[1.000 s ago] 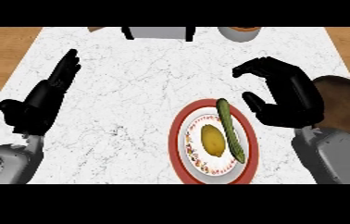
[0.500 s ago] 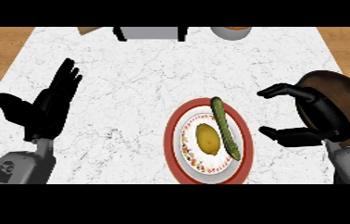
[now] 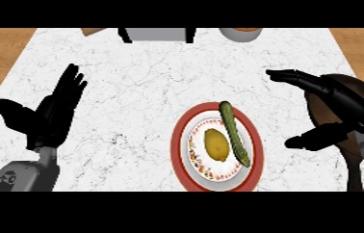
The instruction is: Pick the lemon from the plate and place it in the pan
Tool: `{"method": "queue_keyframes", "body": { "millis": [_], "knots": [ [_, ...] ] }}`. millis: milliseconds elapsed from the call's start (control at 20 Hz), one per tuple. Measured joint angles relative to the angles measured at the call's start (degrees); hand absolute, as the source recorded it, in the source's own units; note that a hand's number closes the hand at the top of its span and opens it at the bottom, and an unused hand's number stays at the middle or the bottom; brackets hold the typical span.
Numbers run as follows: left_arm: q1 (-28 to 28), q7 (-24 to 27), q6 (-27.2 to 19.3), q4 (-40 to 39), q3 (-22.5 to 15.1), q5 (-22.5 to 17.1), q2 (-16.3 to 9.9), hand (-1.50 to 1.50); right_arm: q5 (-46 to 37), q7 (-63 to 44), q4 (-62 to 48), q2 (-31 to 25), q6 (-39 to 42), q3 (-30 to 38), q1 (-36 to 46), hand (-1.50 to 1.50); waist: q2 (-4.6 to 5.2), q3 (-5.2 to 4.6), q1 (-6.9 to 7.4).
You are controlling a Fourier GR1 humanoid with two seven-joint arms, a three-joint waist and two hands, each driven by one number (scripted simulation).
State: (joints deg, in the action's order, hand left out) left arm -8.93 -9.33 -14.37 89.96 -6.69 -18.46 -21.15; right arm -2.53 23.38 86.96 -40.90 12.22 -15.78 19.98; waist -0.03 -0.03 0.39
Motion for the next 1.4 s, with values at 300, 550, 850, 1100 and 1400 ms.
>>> {"method": "queue_keyframes", "body": {
  "millis": [300, 550, 850, 1100, 1400],
  "knots": [
    [-1.04, -0.43, 0.23, -0.54, 0.50, 0.77, 0.30, 0.00, -9.67, -9.91, 2.75, 0.47, 2.75, -6.14, 7.09, -1.50, 0.01, -0.04, 0.21],
    [-1.21, -0.66, 0.47, -0.66, 0.25, 1.39, 1.09, 0.00, -15.93, -17.83, 3.53, 2.42, 8.30, -12.35, 11.88, -1.50, 0.00, -0.05, 0.37],
    [-1.42, -1.59, 0.34, -0.18, 0.96, 1.68, 1.51, 0.00, -20.28, -25.50, 4.03, 4.26, 18.39, -19.08, 14.68, -1.50, -0.02, -0.04, 0.20],
    [0.54, -1.39, 1.24, 1.27, 2.11, 2.20, 1.73, 0.00, -24.73, -28.47, 8.37, 5.59, 22.83, -20.70, 12.98, -1.50, -0.06, 0.00, -0.16],
    [0.37, -2.21, 2.15, 1.40, 3.27, 2.65, 1.98, 0.00, -32.50, -33.20, 14.46, 6.38, 25.26, -22.43, 11.25, -1.50, -0.09, 0.01, -0.38]
  ]
}}
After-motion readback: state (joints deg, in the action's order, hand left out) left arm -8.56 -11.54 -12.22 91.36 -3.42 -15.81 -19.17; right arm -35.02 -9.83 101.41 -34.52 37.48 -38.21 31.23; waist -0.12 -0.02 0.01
